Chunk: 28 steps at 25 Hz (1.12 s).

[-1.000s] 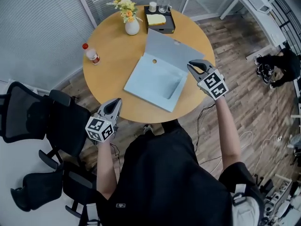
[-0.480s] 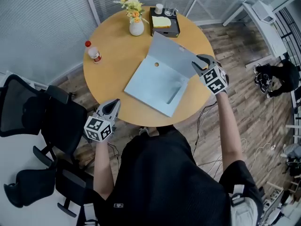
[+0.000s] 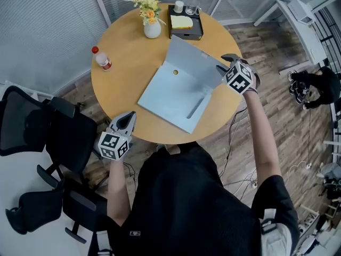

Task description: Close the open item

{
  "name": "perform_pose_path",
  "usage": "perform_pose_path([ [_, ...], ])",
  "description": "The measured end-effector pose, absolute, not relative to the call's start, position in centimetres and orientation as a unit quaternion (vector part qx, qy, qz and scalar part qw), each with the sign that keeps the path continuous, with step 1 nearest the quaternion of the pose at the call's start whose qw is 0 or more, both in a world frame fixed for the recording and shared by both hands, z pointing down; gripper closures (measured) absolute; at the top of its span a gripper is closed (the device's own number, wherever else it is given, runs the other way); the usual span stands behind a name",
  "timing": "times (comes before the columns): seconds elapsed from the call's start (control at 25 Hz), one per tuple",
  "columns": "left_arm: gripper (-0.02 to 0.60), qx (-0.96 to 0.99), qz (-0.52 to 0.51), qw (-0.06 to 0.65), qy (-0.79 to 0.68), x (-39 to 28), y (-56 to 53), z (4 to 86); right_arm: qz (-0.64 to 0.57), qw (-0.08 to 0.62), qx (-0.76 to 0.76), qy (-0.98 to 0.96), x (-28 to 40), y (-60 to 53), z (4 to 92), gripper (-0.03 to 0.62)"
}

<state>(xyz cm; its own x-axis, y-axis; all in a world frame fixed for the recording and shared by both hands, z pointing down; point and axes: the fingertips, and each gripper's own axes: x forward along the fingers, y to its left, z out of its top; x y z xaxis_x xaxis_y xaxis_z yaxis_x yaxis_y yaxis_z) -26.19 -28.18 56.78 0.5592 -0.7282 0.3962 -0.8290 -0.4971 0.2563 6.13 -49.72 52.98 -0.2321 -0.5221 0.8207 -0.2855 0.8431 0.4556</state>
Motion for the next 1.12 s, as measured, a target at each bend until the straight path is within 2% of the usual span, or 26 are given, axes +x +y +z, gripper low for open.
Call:
perform_pose_path([
  [0.24, 0.575, 0.857, 0.119, 0.216, -0.452, -25.0, -28.8, 57.1, -0.055, 0.583, 0.245, -0.773, 7.1, -49.9, 54.7, 0.457],
  [0.48, 0.575, 0.857, 0.12, 0.224, -0.447, -24.3, -28.8, 57.7, -0.047, 0.581, 0.234, -0.778, 7.2, -49.7, 54.9, 0.551],
  [1.12, 0.575, 0.864, 0.124, 0.226, -0.432, -22.8, -29.0, 58.1, 0.001, 0.55, 0.198, -0.811, 5.0, -44.7, 54.8, 0.588],
])
